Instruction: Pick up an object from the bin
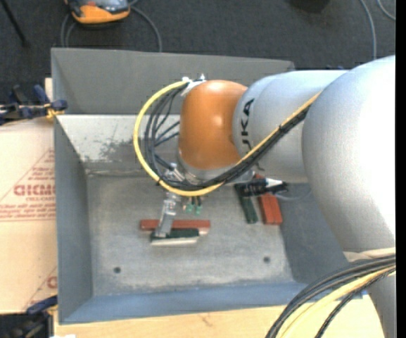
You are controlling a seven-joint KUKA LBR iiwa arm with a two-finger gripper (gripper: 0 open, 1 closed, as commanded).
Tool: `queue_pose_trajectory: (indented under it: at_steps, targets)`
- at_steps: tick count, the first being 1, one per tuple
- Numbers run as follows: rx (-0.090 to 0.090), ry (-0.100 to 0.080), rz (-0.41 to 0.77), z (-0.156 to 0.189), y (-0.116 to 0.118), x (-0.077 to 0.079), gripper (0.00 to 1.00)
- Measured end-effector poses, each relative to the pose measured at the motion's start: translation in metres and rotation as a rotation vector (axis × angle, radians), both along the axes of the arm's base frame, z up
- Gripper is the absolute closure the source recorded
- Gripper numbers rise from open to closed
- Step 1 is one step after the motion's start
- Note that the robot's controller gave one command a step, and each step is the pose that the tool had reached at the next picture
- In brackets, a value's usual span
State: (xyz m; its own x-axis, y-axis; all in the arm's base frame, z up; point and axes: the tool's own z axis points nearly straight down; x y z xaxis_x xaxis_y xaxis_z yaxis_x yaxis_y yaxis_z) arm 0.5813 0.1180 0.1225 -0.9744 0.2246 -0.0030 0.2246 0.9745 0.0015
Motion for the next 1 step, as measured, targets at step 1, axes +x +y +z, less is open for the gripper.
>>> queue_pose_trajectory:
  at_steps: [1]
  targets:
    - [-0.001, -0.003, 0.014, -0.0377, 0.0012, -0.0242, 0.0]
